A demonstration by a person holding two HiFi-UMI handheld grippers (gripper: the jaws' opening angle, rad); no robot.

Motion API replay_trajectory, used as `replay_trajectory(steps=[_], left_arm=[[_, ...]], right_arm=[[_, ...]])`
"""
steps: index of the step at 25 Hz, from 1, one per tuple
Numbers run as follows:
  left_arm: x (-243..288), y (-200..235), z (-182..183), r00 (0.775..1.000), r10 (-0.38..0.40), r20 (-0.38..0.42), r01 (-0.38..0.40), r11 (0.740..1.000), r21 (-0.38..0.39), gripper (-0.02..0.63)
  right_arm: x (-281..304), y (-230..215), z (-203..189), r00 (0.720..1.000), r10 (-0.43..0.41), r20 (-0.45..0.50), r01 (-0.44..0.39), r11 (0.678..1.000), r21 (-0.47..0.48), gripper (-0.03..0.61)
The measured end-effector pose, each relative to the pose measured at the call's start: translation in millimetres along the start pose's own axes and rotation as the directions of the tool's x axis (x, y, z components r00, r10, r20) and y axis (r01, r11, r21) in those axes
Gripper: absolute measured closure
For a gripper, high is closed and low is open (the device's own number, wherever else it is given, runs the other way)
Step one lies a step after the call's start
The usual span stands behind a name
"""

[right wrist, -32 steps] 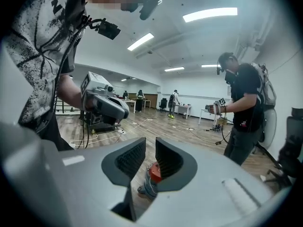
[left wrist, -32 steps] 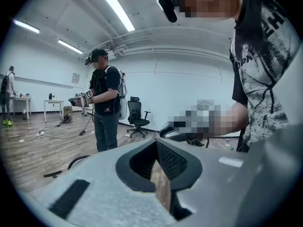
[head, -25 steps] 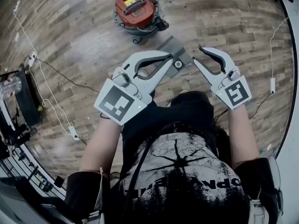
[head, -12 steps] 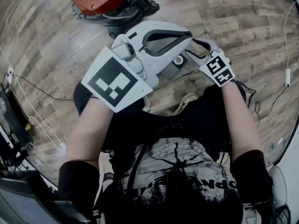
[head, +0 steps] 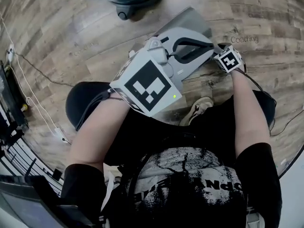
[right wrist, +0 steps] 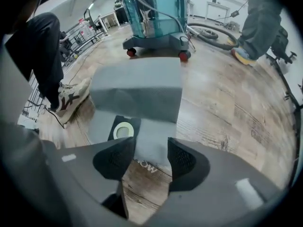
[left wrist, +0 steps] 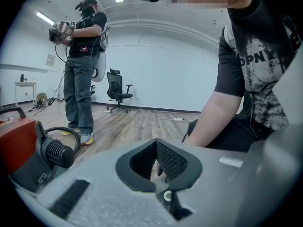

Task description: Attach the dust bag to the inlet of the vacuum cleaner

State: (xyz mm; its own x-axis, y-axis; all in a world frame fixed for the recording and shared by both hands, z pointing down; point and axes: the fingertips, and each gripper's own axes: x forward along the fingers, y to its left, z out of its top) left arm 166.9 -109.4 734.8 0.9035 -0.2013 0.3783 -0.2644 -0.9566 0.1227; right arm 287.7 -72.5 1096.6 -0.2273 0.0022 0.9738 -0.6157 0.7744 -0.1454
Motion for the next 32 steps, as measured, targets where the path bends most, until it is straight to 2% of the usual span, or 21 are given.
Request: replay_trajectory(steps=[6, 14, 17, 19, 22, 24, 28, 32], left_arm=[[6.8, -4.9, -22.9, 0.997, 0.071, -0.031, -0.072, 0.996, -0.042, 0.609], [13.4, 3.4, -51.6, 0.988, 0.142, -0.057, -0.150, 0.975, -0.166, 0.609], [13.6, 4.9, -61.6, 0.988, 0.142, -0.060, -0.152, 0.964, -0.216, 0.609], [13.0, 7.1, -69.5, 0.986, 0.146, -0.079, -0.161, 0.957, -0.240, 0.609], [15.1, 7.6, -70.7, 0.985, 0.147, -0.087, -0.165, 0.956, -0.244, 0.609], [16.1, 7.7, -68.2, 0.986, 0.145, -0.082, -0.161, 0.958, -0.239, 0.609], [12.1, 8.9, -71.6, 0.985, 0.150, -0.088, -0.167, 0.956, -0.241, 0.609], [13.1, 10.6, -69.8, 0.985, 0.153, -0.078, -0.168, 0.957, -0.237, 0.609]], right_arm=[[29.2, -10.1, -19.8, 0.998, -0.017, -0.055, 0.020, 0.998, 0.052, 0.327], [68.7, 12.7, -43.0, 0.988, 0.105, -0.109, -0.091, 0.987, 0.132, 0.291], [71.8, 13.5, -38.9, 0.992, 0.094, -0.081, -0.082, 0.986, 0.142, 0.302], [72.9, 16.8, -36.8, 0.993, 0.083, -0.084, -0.071, 0.988, 0.139, 0.344], [64.7, -2.1, -48.5, 0.987, -0.038, -0.158, 0.049, 0.997, 0.063, 0.448], [64.2, -2.8, -47.8, 0.986, -0.039, -0.161, 0.048, 0.998, 0.051, 0.523], [62.4, 0.9, -46.9, 0.985, -0.026, -0.172, 0.035, 0.998, 0.054, 0.552], [64.7, 11.2, -29.2, 0.996, 0.062, -0.060, -0.056, 0.993, 0.106, 0.561]])
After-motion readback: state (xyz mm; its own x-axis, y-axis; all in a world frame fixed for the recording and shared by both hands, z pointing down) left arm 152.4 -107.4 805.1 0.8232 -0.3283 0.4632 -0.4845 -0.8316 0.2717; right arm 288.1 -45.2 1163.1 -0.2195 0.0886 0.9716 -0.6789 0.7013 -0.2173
